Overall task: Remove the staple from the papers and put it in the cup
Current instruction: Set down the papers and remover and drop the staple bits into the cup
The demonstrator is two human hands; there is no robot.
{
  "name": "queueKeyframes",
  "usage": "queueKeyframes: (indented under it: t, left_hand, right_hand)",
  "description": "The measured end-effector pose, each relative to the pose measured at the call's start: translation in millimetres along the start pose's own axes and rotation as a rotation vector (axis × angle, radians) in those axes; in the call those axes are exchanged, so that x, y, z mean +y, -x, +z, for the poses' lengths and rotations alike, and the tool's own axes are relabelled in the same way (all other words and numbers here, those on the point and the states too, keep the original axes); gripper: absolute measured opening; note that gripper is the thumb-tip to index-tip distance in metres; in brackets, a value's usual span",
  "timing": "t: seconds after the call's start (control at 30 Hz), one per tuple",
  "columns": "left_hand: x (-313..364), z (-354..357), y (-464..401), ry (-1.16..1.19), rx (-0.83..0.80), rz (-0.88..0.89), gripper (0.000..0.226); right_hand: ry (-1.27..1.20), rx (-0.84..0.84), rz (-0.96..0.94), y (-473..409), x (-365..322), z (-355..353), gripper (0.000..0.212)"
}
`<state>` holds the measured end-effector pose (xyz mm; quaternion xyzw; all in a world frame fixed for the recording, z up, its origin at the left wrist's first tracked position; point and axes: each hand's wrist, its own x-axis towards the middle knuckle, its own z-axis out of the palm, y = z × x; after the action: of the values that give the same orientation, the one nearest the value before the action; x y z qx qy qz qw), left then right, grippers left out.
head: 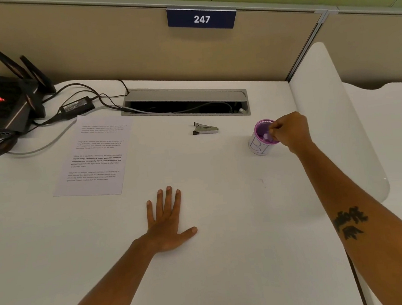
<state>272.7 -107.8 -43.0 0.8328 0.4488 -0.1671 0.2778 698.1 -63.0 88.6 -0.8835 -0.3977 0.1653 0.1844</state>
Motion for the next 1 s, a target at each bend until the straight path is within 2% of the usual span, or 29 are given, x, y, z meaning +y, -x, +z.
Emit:
queueKeyframes:
  t: [0.2,0.67,0.87,1.0]
  left_hand:
    - [0,-2,2,0.01,-0.013,0.008,0.121]
    - [3,-7,3,0.014,-0.036,0.0,0.122]
    - [2,-6,2,0.014,-0.039,0.003,0.121]
    - [2,-7,3,0.007,-0.047,0.004,0.122]
  right_hand:
    - [0.047,0.084,-0.119,2,-1,-5,0.024]
    - [0.048,0.048,-0.207,14,-2,-10,0.024]
    - [-0.223,0.268,-0.189,44,8,-8,0.011]
    - [-0.384,0.306,-0.096,85,30,19,0.01]
